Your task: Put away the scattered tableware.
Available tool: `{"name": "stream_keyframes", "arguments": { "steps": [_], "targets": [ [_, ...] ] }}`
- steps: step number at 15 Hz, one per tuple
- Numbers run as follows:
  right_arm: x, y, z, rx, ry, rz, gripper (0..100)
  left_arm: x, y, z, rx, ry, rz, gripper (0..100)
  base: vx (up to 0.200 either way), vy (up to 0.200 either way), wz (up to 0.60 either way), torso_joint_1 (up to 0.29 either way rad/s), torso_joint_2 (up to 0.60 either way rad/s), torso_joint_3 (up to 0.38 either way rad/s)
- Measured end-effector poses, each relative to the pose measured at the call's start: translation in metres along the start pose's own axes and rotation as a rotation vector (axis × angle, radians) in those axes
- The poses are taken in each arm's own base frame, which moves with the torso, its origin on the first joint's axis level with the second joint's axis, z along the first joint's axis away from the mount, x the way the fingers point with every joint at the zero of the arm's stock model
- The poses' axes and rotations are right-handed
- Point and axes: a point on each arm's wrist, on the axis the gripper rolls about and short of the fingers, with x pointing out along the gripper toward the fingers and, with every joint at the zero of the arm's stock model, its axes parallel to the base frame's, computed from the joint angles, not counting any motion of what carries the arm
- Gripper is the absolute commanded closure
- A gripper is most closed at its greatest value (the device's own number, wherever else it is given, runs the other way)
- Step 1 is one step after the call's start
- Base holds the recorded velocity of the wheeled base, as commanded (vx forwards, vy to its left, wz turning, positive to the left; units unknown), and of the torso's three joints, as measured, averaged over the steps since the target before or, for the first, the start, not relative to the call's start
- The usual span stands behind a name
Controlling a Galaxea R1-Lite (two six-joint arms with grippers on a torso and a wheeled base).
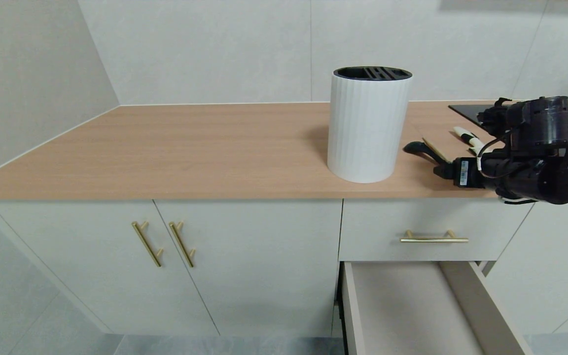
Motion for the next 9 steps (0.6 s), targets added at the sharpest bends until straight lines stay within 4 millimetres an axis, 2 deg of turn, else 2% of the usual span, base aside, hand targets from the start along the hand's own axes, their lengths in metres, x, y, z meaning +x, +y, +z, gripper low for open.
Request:
{"name": "stream_keyframes", "arguments": {
  "steps": [1, 4, 9],
  "targets": [
    [0.0002, 0.0, -0.0007, -0.004, 0.004, 0.0, 100, 0.0, 0.0, -0.0002, 0.0, 0.001, 0.0, 0, 0.0, 0.0, 0.0, 0.0, 0.0, 0.0],
    [-0.0006, -0.0008, -0.0063, -0.024, 0.059, -0.006, 100, 0.0, 0.0, -0.0001, 0.0, 0.0, 0.0, 0, 0.0, 0.0, 0.0, 0.0, 0.0, 0.0],
    [-0.0035, -0.0015, -0.0041, -0.022, 0.053, -0.004, 100, 0.0, 0.0, -0.0001, 0.0, 0.0, 0.0, 0, 0.0, 0.0, 0.0, 0.0, 0.0, 0.0]
  ]
}}
